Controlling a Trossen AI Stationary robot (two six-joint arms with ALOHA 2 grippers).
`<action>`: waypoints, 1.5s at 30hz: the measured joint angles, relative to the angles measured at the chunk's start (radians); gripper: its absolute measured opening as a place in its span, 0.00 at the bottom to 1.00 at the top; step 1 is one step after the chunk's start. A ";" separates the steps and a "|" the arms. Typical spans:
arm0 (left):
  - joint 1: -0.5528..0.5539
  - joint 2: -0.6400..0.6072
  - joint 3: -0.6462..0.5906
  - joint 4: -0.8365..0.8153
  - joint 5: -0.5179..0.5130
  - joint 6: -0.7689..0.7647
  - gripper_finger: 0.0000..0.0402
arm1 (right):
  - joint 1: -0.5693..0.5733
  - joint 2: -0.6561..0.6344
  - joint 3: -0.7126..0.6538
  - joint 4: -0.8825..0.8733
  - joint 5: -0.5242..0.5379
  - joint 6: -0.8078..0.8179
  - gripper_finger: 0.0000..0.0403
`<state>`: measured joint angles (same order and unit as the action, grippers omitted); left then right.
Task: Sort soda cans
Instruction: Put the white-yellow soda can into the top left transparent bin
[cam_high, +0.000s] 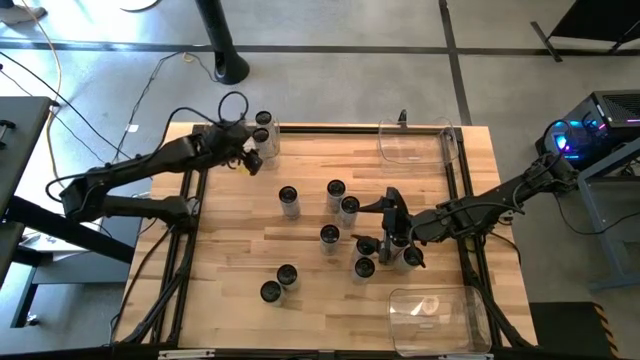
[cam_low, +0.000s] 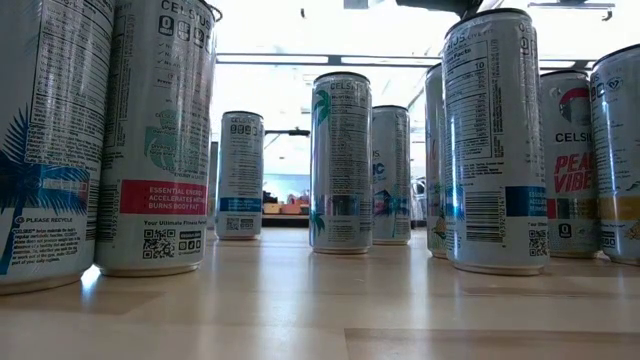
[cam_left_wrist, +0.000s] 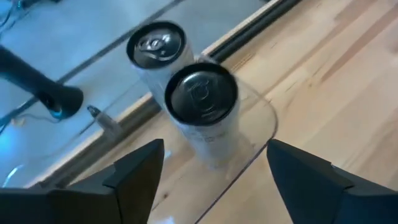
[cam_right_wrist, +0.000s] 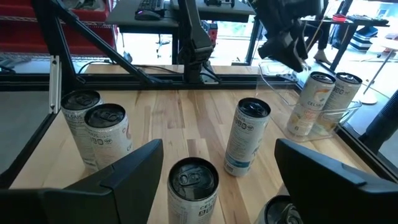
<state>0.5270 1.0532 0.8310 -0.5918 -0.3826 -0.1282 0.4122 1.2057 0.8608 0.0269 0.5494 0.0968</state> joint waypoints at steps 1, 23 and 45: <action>0.009 0.008 -0.005 0.003 0.005 0.000 0.66 | 0.000 0.000 0.000 0.000 0.000 0.002 0.76; 0.208 0.042 -0.299 0.411 0.175 0.070 0.49 | 0.002 0.000 0.000 -0.008 -0.006 0.000 0.76; 0.219 0.185 -0.301 0.538 0.270 0.081 0.46 | 0.000 0.000 0.000 -0.010 -0.007 0.000 0.76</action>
<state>0.7456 1.2381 0.5301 -0.0533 -0.1123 -0.0474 0.4122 1.2057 0.8608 0.0170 0.5419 0.0971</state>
